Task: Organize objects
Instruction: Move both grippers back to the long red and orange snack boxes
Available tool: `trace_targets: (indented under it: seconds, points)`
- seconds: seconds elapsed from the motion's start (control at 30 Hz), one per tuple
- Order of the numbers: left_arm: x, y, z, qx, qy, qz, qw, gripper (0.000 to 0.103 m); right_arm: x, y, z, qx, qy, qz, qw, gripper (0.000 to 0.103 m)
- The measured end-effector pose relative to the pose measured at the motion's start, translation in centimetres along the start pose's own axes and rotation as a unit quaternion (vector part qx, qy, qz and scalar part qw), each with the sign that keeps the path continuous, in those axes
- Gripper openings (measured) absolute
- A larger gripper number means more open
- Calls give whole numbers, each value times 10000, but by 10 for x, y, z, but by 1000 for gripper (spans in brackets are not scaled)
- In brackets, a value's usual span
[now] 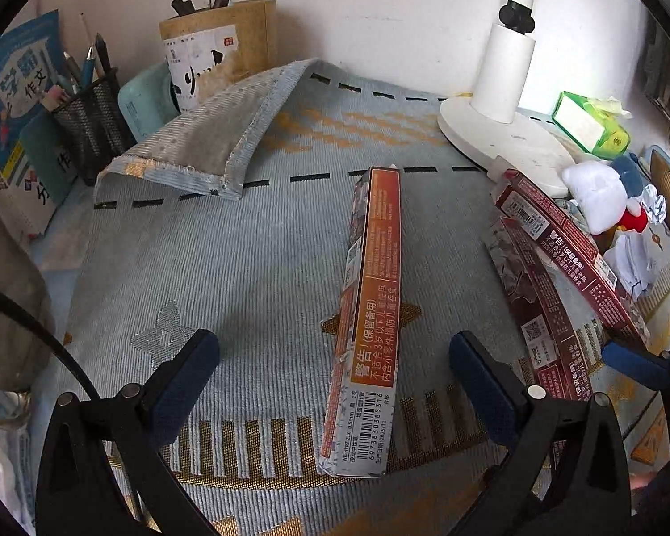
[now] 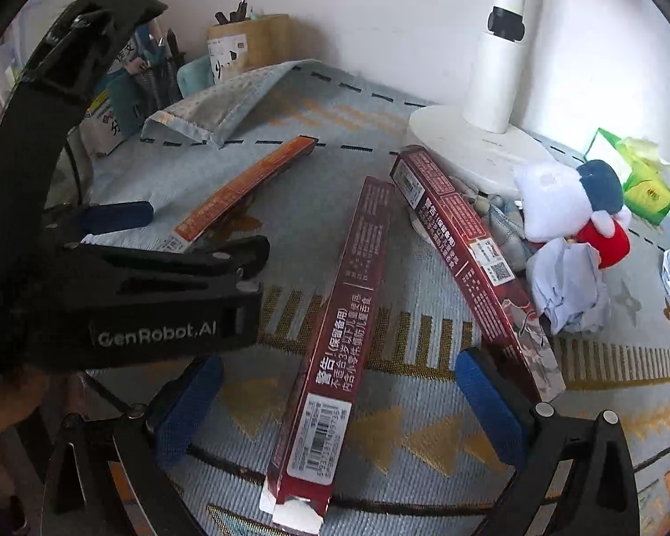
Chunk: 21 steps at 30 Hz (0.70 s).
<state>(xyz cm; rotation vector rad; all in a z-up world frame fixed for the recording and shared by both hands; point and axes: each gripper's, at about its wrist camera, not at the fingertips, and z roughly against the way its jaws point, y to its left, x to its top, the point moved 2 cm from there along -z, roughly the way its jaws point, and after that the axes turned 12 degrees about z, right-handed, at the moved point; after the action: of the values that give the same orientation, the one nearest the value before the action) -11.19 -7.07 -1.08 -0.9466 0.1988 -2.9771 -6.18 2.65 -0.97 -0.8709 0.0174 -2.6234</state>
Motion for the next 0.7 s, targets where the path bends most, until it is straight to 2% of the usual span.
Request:
trace_targets:
  seconds: [0.53, 0.57, 0.6, 0.63, 0.7]
  points:
    - [-1, 0, 1, 0, -3, -10, 10000, 103, 0, 0, 0, 20, -14, -2, 10000, 103]
    - [-1, 0, 1, 1, -14, -15, 10000, 94, 0, 0, 0, 29, -22, -12, 10000, 103]
    - [-1, -1, 8, -61, -157, -2, 9999, 47, 0, 0, 2, 2, -65, -31, 10000, 91]
    - [0, 1, 12, -156, -274, 38, 9995, 15, 0, 0, 7, -30, -203, -37, 9998, 57]
    - [0, 6, 13, -425, -240, 322, 9983, 14, -3, 1, 13, 7, -322, 1, 9995, 20]
